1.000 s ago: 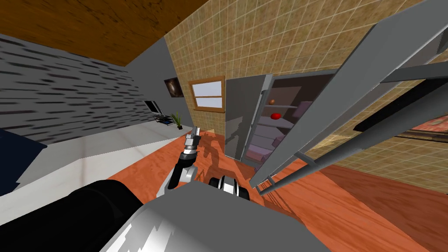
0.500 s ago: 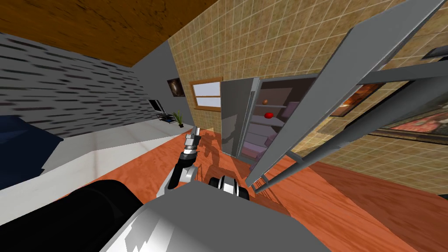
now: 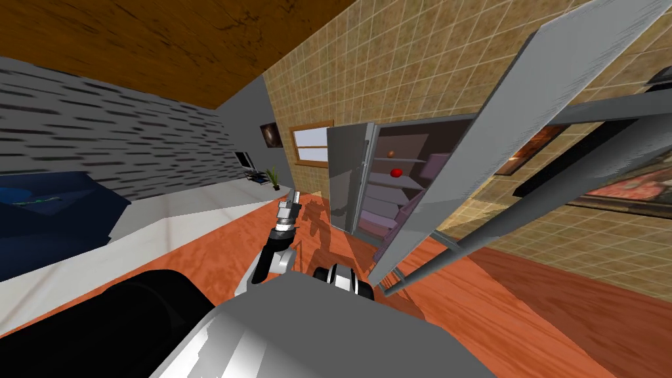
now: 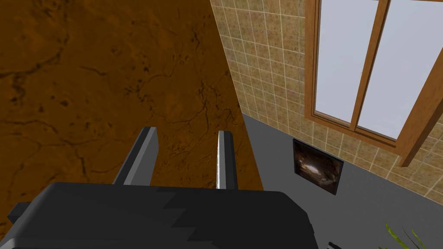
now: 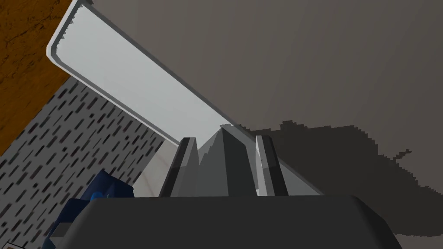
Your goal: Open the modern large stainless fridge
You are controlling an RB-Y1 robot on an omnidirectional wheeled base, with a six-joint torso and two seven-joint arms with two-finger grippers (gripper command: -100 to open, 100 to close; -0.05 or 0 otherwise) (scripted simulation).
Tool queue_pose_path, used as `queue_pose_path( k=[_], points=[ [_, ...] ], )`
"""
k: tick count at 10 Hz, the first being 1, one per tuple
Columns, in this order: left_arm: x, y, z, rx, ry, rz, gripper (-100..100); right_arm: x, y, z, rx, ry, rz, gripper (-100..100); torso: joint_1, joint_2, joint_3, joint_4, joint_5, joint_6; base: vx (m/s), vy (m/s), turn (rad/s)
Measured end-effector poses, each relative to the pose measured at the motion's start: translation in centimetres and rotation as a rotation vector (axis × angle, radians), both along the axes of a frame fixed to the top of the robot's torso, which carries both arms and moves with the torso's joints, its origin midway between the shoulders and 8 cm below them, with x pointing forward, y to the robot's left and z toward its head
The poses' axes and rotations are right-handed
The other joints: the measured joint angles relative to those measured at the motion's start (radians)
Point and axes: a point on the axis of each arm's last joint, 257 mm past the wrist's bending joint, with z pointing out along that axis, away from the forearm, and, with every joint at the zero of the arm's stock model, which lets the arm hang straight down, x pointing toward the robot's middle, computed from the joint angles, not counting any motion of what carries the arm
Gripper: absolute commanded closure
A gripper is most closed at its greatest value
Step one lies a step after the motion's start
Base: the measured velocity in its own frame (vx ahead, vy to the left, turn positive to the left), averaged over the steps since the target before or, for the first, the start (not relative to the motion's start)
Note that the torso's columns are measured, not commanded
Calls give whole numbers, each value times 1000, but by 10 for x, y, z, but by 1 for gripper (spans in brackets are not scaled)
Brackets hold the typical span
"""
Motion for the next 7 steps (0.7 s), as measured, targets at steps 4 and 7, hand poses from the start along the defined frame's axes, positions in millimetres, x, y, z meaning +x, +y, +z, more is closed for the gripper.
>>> queue_pose_path(
  k=[4, 7],
  points=[
    [0, 0, 0, 0, 0, 0, 0, -10, -49, -7, 32, 19, -140, -100, -12, -2, 0, -1, -6, 2, -57, -177, 59],
    [0, 0, 0, 0, 1, 0, 0, -37, -127, -22, 126, 30, -321, -100, 4, 3, 2, 3, 1, 3, -51, -108, -19]
  ],
)
